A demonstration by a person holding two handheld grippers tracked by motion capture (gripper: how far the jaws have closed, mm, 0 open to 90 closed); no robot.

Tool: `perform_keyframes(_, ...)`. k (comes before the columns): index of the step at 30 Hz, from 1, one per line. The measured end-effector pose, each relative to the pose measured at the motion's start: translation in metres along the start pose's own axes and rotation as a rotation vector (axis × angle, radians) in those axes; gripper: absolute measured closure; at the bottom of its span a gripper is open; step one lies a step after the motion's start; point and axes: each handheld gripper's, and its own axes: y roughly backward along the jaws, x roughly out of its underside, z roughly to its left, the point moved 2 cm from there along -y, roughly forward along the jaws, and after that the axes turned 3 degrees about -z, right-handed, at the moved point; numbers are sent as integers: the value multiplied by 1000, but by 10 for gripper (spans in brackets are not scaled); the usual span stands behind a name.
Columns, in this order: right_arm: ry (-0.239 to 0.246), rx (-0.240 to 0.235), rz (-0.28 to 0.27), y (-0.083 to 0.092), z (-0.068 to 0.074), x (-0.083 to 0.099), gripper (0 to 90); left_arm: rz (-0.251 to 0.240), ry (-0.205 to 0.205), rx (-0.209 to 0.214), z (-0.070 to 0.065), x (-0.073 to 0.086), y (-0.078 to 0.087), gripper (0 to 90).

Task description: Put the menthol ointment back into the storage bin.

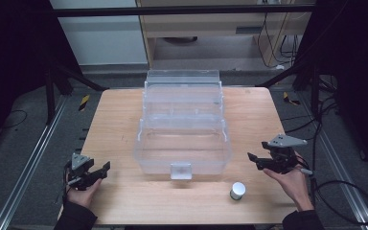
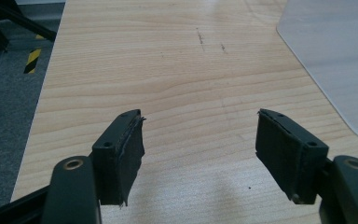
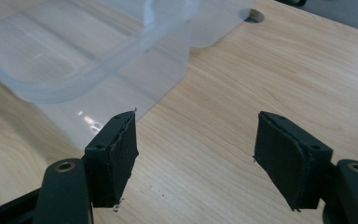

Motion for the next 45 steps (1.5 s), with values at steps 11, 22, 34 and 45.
perform_keyframes(11,130,-88,78,13,14,-33,292,2,0,4,-1,0,0,314)
perform_keyframes(22,258,-194,193,17,42,-56,264,4,0,10,-2,0,0,312)
perform_keyframes(34,372,-283,330,14,64,-57,240,5,-2,14,-2,-1,-1,312)
perform_keyframes(45,493,-335,467,6,77,-46,242,10,-5,14,-3,0,-1,311)
